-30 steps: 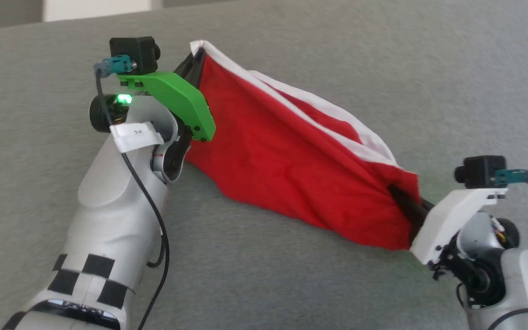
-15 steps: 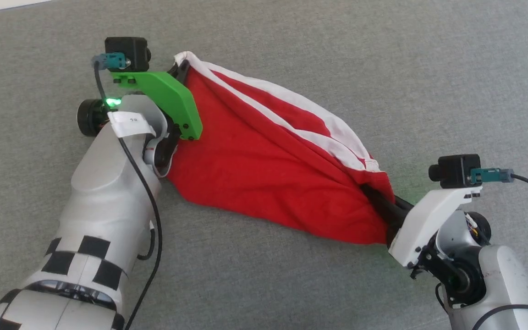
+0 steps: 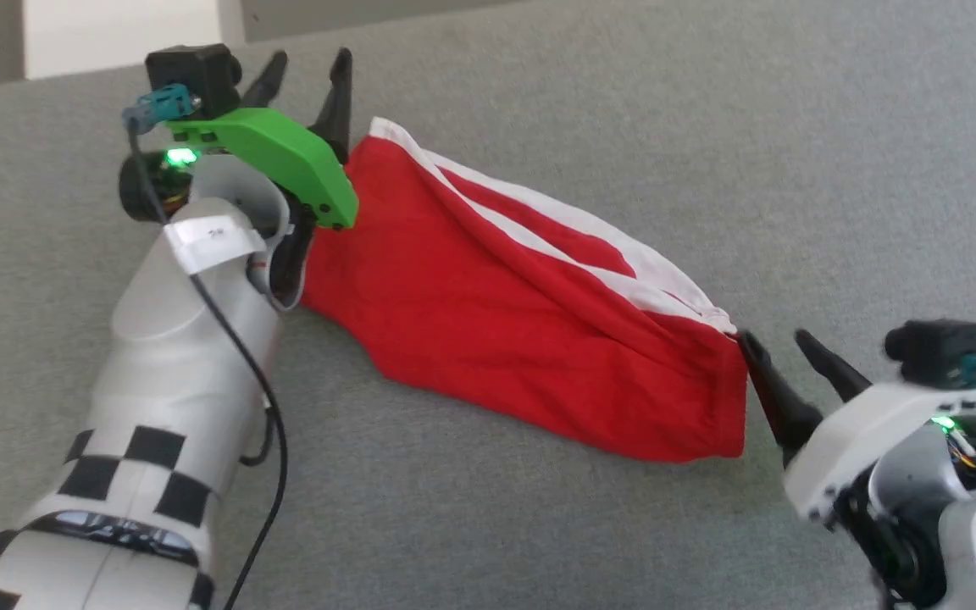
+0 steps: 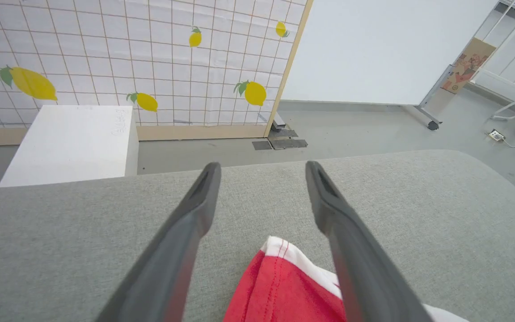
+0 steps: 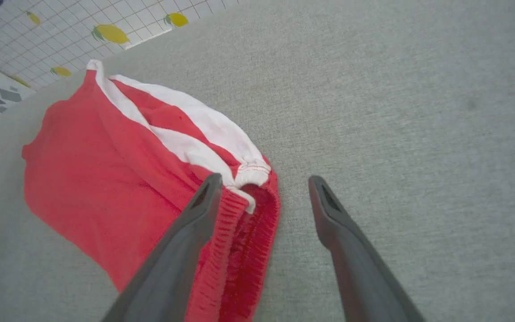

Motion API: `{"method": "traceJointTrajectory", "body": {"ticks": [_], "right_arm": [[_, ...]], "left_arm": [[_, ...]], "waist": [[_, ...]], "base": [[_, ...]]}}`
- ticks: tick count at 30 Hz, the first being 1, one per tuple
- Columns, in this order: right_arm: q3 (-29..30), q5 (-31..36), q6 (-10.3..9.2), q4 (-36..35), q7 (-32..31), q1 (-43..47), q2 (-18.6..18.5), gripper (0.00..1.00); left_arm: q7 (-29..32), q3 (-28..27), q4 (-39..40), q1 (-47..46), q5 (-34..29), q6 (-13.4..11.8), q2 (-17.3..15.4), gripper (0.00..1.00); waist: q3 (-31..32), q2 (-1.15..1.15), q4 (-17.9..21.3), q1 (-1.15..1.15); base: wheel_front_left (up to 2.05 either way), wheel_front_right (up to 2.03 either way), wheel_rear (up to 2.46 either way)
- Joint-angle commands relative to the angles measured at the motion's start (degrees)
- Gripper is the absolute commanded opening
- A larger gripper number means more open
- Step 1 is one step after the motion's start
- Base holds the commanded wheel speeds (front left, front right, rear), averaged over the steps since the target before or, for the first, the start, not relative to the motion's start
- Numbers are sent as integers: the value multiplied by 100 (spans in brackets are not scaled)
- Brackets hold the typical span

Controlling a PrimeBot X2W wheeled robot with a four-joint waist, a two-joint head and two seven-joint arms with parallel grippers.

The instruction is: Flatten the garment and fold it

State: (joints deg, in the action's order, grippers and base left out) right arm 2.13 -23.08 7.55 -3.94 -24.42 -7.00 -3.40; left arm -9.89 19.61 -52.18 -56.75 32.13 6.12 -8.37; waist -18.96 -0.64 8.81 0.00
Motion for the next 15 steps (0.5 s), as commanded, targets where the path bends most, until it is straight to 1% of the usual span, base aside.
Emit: {"method": "traceJointTrajectory", "body": {"ticks": [1,2,5,7,10,11,15], "right_arm": [[-82,608,-6,-136,27,165,-144,100],[-65,860,-6,-224,21,275,-116,100],[-62,1274,-6,-413,-104,563,-19,100],[-51,1523,-6,-507,-254,747,19,100],[-42,1744,-6,-586,-582,986,45,100],[-46,1733,-6,-584,-662,1027,47,100],[10,1696,-6,-486,-894,1050,50,100]], "left_arm": [[-150,31,150,136,-97,46,-151,100],[-230,60,288,260,-152,44,-226,100],[-391,107,758,674,-318,-26,-432,100],[-453,98,1162,1054,-429,-133,-587,100],[-494,-60,1884,1773,-480,-365,-786,100],[-499,-128,2098,2001,-469,-426,-833,100],[-507,-446,3035,3071,-420,-802,-945,100]], "waist": [[349,64,-254,0],[421,64,-298,0],[591,64,-430,0],[692,64,-506,0],[815,64,-631,0],[846,64,-660,0],[927,64,-807,0]], "base": [[0,0,0],[0,0,0],[0,0,0],[0,0,0],[0,0,0],[0,0,0],[0,0,0]]}}
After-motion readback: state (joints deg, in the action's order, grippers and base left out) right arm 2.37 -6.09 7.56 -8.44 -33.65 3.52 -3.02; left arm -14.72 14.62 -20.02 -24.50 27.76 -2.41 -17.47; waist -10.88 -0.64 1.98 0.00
